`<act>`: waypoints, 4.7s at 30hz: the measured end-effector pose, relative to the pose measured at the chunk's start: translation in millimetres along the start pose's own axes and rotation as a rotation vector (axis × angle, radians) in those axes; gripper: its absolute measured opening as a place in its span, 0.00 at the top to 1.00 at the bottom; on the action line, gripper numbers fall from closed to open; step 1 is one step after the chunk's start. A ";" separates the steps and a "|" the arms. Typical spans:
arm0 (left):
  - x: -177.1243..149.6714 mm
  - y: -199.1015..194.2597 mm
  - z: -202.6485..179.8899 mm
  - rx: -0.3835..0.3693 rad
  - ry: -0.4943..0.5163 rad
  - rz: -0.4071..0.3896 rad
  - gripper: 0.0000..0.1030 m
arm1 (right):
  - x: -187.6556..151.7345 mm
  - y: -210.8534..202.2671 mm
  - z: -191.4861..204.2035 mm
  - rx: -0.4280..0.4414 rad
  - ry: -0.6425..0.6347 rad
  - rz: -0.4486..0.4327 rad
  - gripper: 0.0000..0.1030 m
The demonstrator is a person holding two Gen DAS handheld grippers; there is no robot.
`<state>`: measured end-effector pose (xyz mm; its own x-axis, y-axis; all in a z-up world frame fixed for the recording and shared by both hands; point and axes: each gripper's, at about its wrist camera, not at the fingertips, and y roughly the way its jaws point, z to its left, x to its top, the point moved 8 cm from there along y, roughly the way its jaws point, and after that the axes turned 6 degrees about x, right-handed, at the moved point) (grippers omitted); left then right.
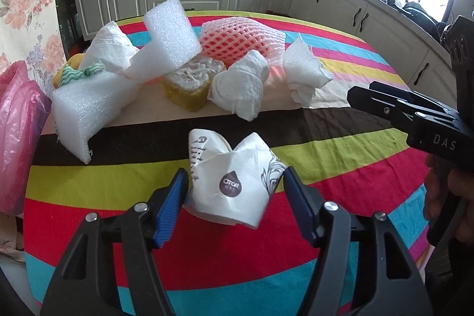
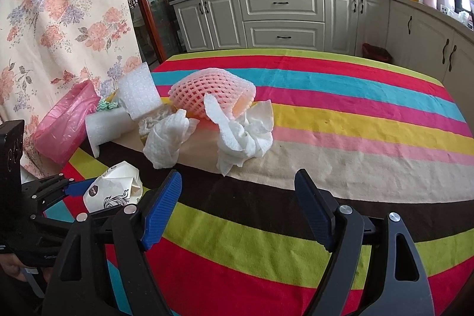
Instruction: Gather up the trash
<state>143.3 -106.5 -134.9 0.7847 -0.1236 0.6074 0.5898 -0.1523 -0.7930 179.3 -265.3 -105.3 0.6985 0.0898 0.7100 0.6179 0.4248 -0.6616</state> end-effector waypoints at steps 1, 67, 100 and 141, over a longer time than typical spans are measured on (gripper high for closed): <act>0.8 0.2 -0.1 -0.002 -0.002 0.000 0.41 | 0.1 0.8 -1.0 0.000 0.000 0.002 0.28; 68.6 -137.9 185.9 0.170 -0.301 -0.327 0.47 | 113.7 22.7 111.5 0.099 -0.158 -0.048 0.68; 69.1 -207.5 357.8 0.455 -0.442 -0.443 0.46 | 169.8 128.2 381.9 0.416 -0.427 0.037 0.67; 74.9 -193.5 348.0 0.454 -0.453 -0.409 0.37 | 175.6 109.7 304.9 0.328 -0.331 0.001 0.35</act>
<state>154.2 254.9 47.8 0.4304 0.2860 0.8561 0.7940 0.3311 -0.5098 259.7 71.7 20.3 0.5131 0.3506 0.7835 0.4332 0.6822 -0.5890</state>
